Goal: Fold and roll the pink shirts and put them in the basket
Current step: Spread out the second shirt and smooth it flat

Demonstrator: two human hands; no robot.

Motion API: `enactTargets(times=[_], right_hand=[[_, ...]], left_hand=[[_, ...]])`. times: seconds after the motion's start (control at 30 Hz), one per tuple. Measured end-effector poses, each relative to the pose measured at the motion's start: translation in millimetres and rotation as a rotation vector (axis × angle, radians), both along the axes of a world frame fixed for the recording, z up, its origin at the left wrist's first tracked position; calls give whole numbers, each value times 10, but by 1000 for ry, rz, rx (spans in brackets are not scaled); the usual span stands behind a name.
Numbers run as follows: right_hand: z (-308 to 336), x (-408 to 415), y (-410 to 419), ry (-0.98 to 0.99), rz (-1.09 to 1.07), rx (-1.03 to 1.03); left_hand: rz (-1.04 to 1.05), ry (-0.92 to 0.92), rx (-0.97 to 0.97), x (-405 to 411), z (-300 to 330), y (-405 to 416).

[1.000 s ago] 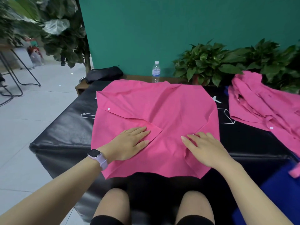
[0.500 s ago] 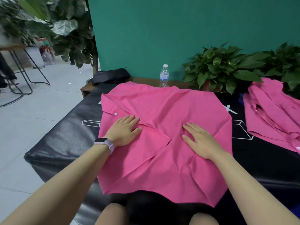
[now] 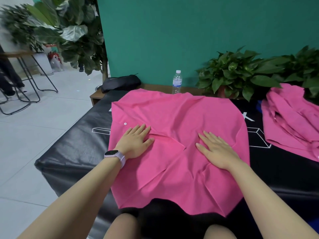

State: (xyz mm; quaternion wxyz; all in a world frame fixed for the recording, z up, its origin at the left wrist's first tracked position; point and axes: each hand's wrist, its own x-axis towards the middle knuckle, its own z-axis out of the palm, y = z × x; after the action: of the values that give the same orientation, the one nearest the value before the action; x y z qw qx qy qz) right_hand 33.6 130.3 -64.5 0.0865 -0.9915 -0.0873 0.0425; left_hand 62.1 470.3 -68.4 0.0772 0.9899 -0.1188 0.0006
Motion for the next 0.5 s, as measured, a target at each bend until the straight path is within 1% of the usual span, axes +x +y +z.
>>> enactTargets(times=[0.17, 0.3, 0.4, 0.43, 0.5], right_hand=[[-24, -282, -42, 11, -7, 20], [-41, -515, -75, -28, -22, 77], [36, -689, -68, -170, 0, 243], [79, -769, -63, -244, 39, 300], [154, -949, -43, -356, 160, 318]], left_hand=[[-1, -3, -10, -388, -26, -4], [-9, -30, -18, -637, -59, 37], [-23, -28, -40, -740, -50, 105], [-29, -26, -51, -753, -43, 120], [-39, -21, -66, -761, -35, 138]])
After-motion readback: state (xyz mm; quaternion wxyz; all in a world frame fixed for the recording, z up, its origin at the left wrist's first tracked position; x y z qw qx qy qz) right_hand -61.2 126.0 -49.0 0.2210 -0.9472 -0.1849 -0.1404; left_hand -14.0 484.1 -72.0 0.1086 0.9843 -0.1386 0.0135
